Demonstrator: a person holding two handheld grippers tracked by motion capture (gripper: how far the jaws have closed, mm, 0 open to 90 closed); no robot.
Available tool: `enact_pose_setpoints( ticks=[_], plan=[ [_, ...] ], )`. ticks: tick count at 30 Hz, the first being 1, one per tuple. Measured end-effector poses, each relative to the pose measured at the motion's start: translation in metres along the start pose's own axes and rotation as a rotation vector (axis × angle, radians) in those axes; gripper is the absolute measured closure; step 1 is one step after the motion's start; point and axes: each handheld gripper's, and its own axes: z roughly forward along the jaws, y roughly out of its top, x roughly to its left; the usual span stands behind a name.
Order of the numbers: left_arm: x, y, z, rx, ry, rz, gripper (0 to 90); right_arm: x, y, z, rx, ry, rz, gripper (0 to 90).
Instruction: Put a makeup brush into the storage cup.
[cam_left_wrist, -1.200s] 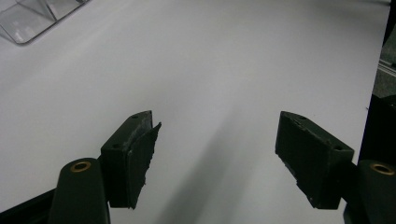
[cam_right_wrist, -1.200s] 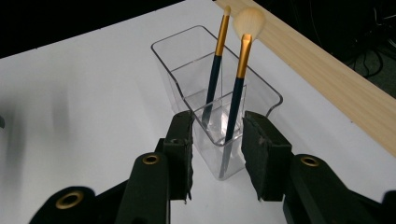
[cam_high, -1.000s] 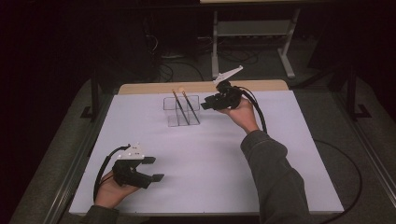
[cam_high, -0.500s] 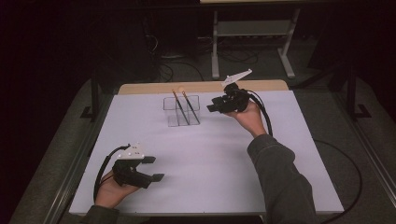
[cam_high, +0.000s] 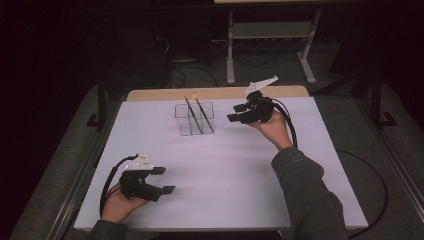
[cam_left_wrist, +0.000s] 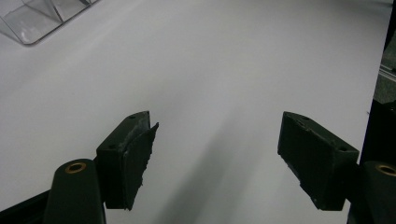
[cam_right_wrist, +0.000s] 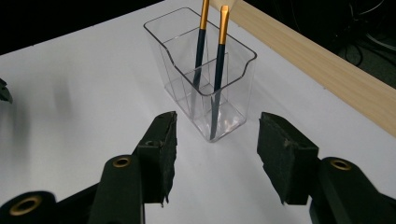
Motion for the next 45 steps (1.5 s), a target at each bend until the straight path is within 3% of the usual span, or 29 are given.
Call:
enact_pose_setpoints(
  ticks=[11,16,45],
  plan=[
    [0.000,0.000,0.000,-0.005,0.001,-0.003,24.8,-0.002,-0.007,-0.010,-0.009,-0.017,-0.005,41.1],
    [0.001,0.000,-0.001,-0.007,0.007,-0.002,24.7,0.000,-0.012,-0.016,-0.025,-0.014,0.028,40.5],
    [0.002,0.001,-0.004,-0.038,0.027,-0.016,23.9,0.007,-0.054,-0.046,-0.051,-0.020,0.060,33.9]
  ],
)
